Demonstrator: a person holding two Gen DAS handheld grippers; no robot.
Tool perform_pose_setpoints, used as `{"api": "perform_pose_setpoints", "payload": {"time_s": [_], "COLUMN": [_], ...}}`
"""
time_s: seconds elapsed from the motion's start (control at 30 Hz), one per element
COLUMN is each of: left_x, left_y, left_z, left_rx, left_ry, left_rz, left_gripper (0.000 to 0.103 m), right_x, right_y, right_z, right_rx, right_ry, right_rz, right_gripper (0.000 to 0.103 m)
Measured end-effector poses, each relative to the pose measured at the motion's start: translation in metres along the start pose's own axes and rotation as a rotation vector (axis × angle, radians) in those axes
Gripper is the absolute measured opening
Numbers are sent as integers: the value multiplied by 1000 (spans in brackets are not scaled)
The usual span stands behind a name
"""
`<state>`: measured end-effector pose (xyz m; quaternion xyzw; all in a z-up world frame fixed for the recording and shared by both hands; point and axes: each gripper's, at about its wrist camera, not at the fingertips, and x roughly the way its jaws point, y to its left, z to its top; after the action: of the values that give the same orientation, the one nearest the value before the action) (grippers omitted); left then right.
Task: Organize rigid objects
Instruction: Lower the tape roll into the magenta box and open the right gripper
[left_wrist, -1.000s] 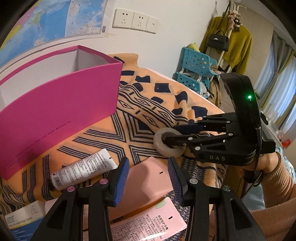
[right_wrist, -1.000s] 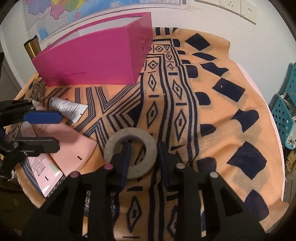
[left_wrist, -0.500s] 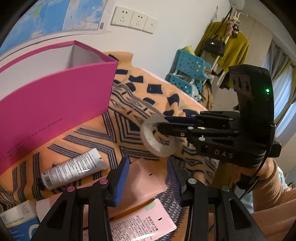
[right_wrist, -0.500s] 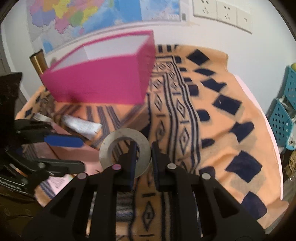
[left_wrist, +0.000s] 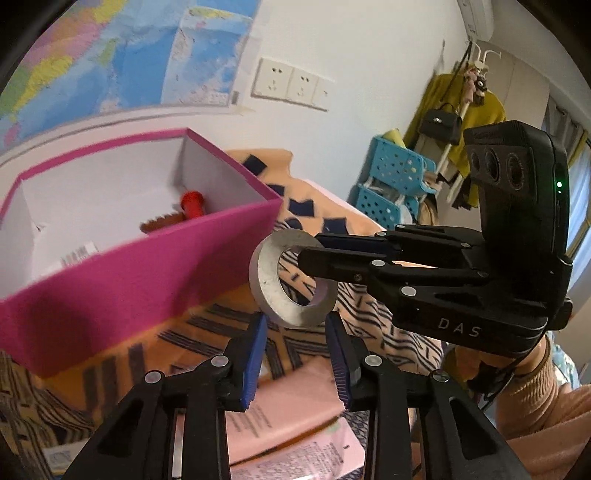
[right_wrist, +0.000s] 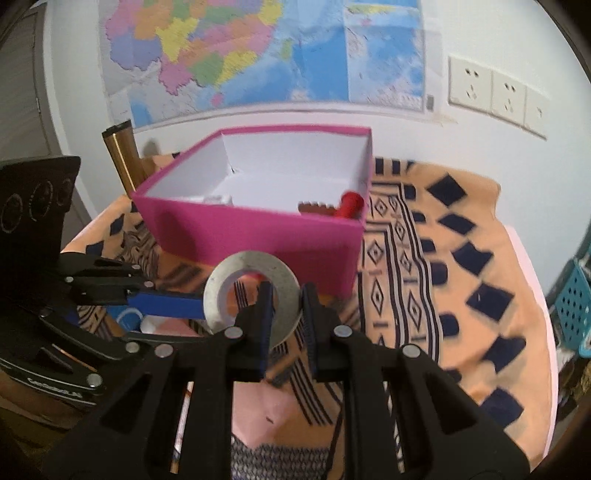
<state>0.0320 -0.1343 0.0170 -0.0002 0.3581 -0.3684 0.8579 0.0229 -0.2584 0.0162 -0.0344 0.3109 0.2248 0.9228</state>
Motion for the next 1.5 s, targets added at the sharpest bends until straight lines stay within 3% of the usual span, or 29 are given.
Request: {"api": "perform_pose_setpoints", "payload": {"time_s": [0.3, 0.63, 1.5], "left_x": [-12, -1, 39], "left_y": [14, 45, 77], "left_z": [33, 69, 85], "left_rx": [15, -17, -60], "left_ry": [-61, -47, 53], "left_rz": [39, 48, 108], "left_gripper": [33, 33, 33], "right_x": [5, 32, 94], "right_y": [-4, -18, -34], "right_z": [42, 77, 83], "right_rx": [-24, -31, -1], "right_ry": [-50, -39, 112], "right_rz": [22, -5, -35], "right_gripper": [18, 18, 18]}}
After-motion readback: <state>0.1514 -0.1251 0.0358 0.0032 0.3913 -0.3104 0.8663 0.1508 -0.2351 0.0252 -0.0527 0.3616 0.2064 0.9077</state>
